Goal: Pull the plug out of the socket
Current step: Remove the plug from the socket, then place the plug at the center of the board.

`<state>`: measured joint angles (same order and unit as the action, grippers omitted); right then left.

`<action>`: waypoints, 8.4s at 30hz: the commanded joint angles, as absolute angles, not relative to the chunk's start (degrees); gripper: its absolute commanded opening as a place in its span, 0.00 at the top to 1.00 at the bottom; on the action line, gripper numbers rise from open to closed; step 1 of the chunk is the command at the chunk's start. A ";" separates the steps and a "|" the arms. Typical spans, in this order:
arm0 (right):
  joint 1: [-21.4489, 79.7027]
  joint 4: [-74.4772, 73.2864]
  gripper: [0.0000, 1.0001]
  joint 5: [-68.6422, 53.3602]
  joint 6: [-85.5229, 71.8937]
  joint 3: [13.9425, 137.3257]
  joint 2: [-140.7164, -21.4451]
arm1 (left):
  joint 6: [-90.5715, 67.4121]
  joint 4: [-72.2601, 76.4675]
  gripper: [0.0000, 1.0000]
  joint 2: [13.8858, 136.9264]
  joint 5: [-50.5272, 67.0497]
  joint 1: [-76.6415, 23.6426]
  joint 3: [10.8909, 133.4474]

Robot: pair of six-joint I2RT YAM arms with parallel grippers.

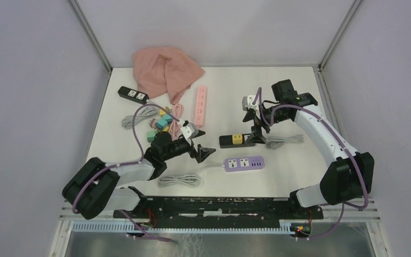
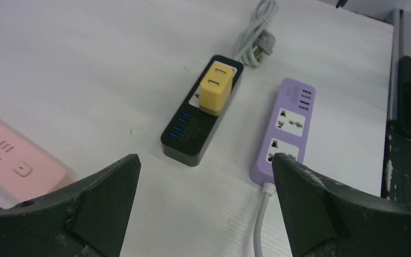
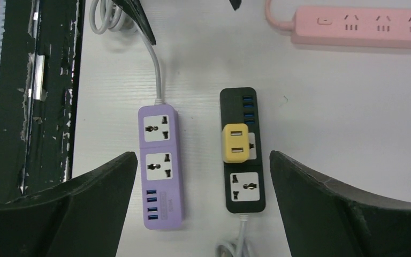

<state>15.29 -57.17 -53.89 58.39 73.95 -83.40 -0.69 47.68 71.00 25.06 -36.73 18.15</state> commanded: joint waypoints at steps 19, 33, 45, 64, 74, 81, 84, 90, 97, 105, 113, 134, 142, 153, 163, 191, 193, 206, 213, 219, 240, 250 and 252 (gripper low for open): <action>12.92 -53.37 0.00 -57.81 59.50 65.19 -78.12 | 14.54 50.55 0.21 104.64 38.12 -37.08 37.69; 12.86 -56.02 0.00 -58.05 61.02 66.46 -78.20 | 19.81 38.14 0.18 109.19 33.06 -40.24 45.00; 13.15 -49.99 0.00 -52.01 68.56 58.70 -77.21 | 20.92 33.60 0.73 111.53 34.24 -42.86 48.26; 20.75 -35.58 0.36 -41.31 65.44 53.82 -83.48 | 18.64 44.82 0.97 112.04 35.47 -46.01 41.83; 21.33 -39.74 0.71 -45.00 68.28 54.80 -85.69 | 18.58 45.05 0.97 112.48 35.66 -46.01 41.90; 22.39 -40.25 0.96 -49.30 65.56 55.94 -86.22 | 18.11 43.27 0.97 113.06 36.68 -45.97 43.18; 22.39 -33.89 1.00 -48.45 55.42 56.50 -86.60 | 18.16 43.15 0.97 113.09 36.89 -45.96 43.15; 19.25 -36.02 1.00 -44.63 56.88 57.29 -86.61 | 18.14 43.07 0.97 113.27 36.75 -45.86 43.24; 17.18 -48.57 1.00 -47.13 74.85 56.01 -85.10 | 18.07 43.11 0.97 113.42 36.74 -45.92 43.33; 21.15 -43.55 1.00 -52.84 64.27 56.40 -85.05 | 18.05 42.82 0.97 113.67 36.82 -45.83 43.58; 19.13 -31.32 1.00 -48.29 49.45 55.55 -83.62 | 18.03 42.28 0.97 114.07 36.92 -45.80 44.03; 16.36 -47.96 1.00 -59.44 64.38 58.69 -82.96 | 18.26 41.89 0.97 114.22 37.23 -45.84 44.20; 15.79 -34.38 1.00 -54.71 49.54 56.32 -81.29 | 18.37 41.57 0.97 114.31 37.32 -45.84 44.46; 10.99 -47.83 1.00 -59.54 56.23 61.91 -81.90 | 14.33 49.89 0.48 112.15 33.17 -45.80 40.23; 10.95 -53.57 1.00 -61.51 56.80 65.21 -83.57 | 4.46 60.87 0.17 104.93 26.23 -45.43 32.74; 10.98 -30.20 0.99 -69.36 9.67 64.00 -86.69 | -31.25 47.09 0.01 51.25 -1.16 -45.30 10.66; 10.98 -28.25 0.98 -69.19 7.14 63.59 -86.80 | -32.87 45.50 0.01 49.29 -1.02 -45.35 10.48; 11.07 -19.70 0.97 -65.93 -6.99 61.60 -88.17 | -42.66 34.43 0.05 53.06 -1.08 -45.44 17.48; 11.03 -19.24 0.97 -64.25 -10.52 61.71 -89.51 | -44.85 20.23 0.06 58.18 -7.46 -48.04 26.98; 11.40 -19.08 0.95 -63.36 -12.74 61.83 -90.60 | -37.85 10.91 0.05 65.57 -18.81 -56.56 36.56; 12.61 -21.47 0.95 -62.26 -11.18 62.82 -91.96 | -24.51 -10.03 0.33 94.16 -32.66 -63.44 68.72; 13.10 -23.72 0.93 -62.75 -9.59 63.75 -92.90 | -22.30 -11.64 0.83 97.62 -35.40 -63.37 72.34; 13.05 -25.27 0.87 -63.05 -8.50 64.32 -93.10 | -22.17 -11.48 0.93 97.39 -35.78 -63.34 71.71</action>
